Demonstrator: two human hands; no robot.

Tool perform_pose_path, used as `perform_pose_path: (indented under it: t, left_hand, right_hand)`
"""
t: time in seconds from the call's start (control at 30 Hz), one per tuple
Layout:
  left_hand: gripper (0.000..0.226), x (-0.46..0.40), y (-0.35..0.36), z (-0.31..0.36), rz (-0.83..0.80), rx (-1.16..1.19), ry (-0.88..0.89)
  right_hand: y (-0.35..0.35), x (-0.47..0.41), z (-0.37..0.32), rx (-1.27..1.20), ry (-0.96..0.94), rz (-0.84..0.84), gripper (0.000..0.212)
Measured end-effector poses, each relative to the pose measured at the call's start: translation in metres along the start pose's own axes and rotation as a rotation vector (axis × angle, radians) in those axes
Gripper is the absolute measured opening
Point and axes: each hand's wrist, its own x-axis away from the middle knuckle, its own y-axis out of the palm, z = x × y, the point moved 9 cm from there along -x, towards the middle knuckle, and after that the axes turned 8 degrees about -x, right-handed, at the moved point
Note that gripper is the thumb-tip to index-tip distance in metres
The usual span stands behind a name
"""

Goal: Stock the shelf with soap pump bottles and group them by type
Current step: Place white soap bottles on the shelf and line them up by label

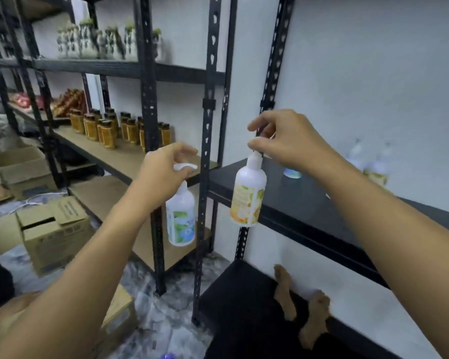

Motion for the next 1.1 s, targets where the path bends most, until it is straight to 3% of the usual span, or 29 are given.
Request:
perform_pose_path:
  t: [0.43,1.1]
  left_hand:
    - [0.028,-0.091,0.039,0.162,-0.035,0.178,0.261]
    - [0.03,-0.144,0.124,0.28,-0.168,0.307,0.411]
  right_hand:
    - [-0.156,0.012,0.06,0.239,0.172,0.164,0.027]
    - [-0.207,0.02,0.193,0.292,0.363,0.26,0.026]
